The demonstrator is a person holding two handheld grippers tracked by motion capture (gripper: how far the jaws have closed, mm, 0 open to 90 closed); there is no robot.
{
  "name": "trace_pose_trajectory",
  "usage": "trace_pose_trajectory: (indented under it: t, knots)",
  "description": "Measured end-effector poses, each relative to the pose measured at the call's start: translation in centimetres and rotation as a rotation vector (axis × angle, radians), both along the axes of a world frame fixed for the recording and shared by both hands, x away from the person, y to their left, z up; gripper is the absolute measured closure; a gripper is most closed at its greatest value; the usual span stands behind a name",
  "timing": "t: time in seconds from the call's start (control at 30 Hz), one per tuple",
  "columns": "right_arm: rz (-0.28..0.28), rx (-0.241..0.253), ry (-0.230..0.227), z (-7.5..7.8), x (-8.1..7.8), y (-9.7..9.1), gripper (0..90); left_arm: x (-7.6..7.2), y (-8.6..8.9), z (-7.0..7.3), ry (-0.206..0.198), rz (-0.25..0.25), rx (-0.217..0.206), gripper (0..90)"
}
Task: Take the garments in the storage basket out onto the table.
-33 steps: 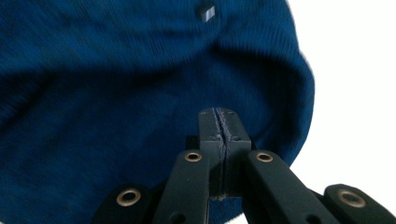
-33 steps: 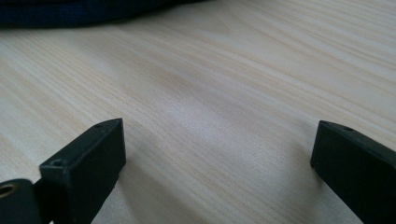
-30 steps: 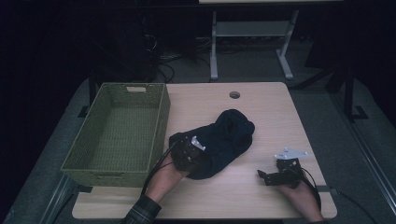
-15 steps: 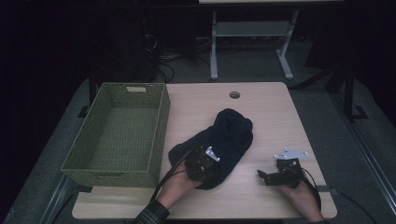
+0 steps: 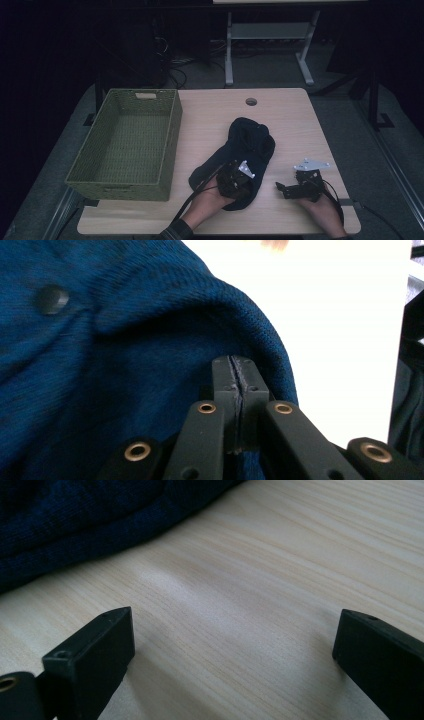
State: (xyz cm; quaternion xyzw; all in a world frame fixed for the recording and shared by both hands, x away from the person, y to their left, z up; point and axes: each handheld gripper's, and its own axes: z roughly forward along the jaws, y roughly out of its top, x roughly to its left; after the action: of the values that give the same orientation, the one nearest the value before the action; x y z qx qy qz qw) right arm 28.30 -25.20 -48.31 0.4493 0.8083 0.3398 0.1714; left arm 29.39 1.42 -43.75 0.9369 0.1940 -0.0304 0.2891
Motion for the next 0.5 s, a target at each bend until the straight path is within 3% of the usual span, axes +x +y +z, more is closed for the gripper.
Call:
trace_pose_trajectory:
  t: [0.1, 0.27, 0.4, 0.5]
  knots:
    - [0.0, 0.001, 0.0, 0.0, 0.0, 0.0, 2.9, 0.4, 1.3, 1.9, -0.029, 0.035, -0.04, 87.7]
    - [-0.002, 0.001, 0.001, 0.0, 0.0, 0.0, 2.9, 2.3, 2.9, 4.9, -0.12, 0.104, -0.061, 87.7]
    - [-0.001, 0.0, 0.0, 0.0, 0.0, 0.0, 2.9, 4.4, 3.6, 5.9, -0.175, 0.176, -0.041, 86.2]
    - [-0.002, 0.003, 0.001, 0.1, 0.0, 0.0, 6.4, 5.7, 4.1, 6.2, -0.177, 0.21, -0.04, 85.8]
